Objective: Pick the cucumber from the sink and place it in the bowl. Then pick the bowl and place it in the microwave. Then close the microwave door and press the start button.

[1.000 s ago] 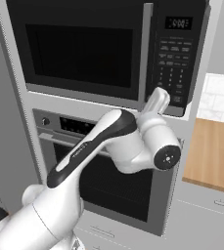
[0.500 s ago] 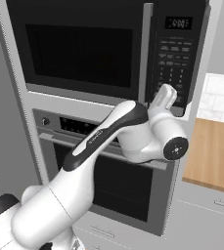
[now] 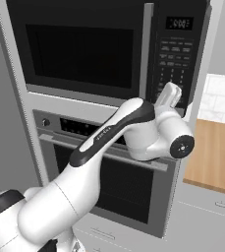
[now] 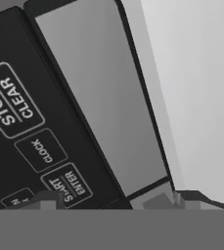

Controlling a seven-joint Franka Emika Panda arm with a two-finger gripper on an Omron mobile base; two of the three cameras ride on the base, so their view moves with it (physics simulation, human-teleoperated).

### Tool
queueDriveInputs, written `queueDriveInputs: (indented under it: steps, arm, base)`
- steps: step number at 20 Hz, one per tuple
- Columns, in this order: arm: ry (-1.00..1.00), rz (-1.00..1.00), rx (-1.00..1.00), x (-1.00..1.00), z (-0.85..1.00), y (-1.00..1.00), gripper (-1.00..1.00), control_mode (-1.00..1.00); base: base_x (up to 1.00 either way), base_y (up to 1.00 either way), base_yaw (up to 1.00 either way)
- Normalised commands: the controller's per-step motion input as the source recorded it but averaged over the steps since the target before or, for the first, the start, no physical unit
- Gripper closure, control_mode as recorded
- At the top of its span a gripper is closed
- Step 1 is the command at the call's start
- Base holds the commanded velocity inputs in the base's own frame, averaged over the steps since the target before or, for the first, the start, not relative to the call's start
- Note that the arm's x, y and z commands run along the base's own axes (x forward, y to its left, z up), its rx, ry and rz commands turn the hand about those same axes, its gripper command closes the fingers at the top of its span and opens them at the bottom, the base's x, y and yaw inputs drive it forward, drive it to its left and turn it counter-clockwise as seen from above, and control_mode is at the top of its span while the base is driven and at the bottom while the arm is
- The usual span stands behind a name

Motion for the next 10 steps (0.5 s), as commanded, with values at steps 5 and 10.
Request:
queueDriveInputs:
  steps: [5, 10]
  arm:
    - [0.00, 0.00, 0.00, 0.29, -0.37, 0.00, -1.00, -1.00]
    - [0.00, 0.00, 0.00, 0.55, -0.50, 0.00, -1.00, -1.00]
  base:
    - [0.00, 0.00, 0.00]
    - [0.00, 0.00, 0.00]
